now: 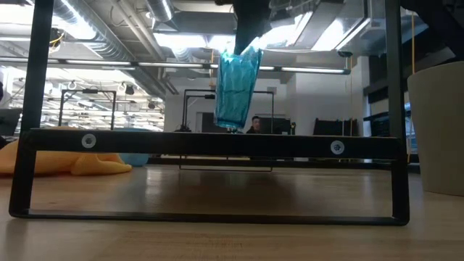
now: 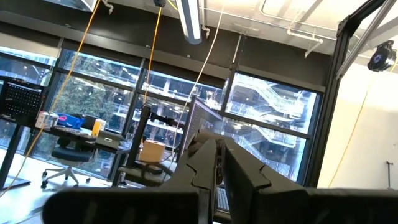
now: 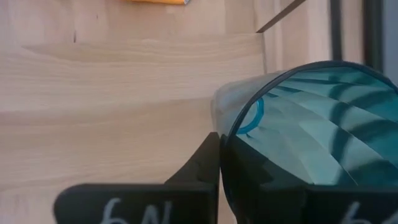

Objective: Stack small to large cups/mugs on shelf
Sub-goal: Put the blue cup on the shelf

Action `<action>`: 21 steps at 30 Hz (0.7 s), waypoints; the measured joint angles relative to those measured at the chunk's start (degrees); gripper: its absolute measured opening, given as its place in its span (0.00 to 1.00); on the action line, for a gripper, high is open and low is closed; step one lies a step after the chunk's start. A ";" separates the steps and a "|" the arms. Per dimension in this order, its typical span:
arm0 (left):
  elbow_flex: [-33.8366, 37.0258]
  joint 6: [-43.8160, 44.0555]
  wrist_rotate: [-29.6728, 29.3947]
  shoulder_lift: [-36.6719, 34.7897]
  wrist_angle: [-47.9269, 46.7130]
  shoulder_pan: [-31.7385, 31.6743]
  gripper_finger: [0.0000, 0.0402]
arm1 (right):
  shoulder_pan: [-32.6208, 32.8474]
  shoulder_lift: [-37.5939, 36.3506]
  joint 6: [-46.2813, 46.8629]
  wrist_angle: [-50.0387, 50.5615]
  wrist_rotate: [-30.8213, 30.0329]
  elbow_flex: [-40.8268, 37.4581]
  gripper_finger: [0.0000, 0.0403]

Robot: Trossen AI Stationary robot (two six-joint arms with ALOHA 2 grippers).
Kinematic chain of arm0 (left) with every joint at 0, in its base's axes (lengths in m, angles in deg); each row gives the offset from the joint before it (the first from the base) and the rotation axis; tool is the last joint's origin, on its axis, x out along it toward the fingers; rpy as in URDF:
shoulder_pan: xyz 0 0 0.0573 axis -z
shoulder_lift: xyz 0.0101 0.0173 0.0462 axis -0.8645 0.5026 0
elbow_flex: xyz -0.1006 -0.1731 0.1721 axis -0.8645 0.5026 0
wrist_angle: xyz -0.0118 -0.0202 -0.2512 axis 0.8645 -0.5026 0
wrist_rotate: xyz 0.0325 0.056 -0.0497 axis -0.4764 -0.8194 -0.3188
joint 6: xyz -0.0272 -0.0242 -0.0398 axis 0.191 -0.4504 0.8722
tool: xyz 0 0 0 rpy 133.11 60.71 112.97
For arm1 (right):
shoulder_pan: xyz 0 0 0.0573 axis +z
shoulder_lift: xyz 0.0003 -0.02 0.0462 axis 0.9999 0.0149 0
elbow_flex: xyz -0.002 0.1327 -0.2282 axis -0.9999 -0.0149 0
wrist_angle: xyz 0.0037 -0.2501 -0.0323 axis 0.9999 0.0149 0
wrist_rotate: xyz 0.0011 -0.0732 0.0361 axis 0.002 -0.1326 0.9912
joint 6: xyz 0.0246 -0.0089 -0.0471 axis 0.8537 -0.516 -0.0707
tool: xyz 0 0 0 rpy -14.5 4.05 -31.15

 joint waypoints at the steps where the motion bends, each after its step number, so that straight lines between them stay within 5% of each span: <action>1: 0.02 0.00 -0.02 0.00 0.00 -0.02 0.06 | 0.00 0.40 0.10 0.02 0.75 0.00 0.05; 21: 0.00 0.01 -0.01 0.00 0.00 -0.01 0.06 | -0.02 4.06 0.26 2.00 2.50 -0.02 0.05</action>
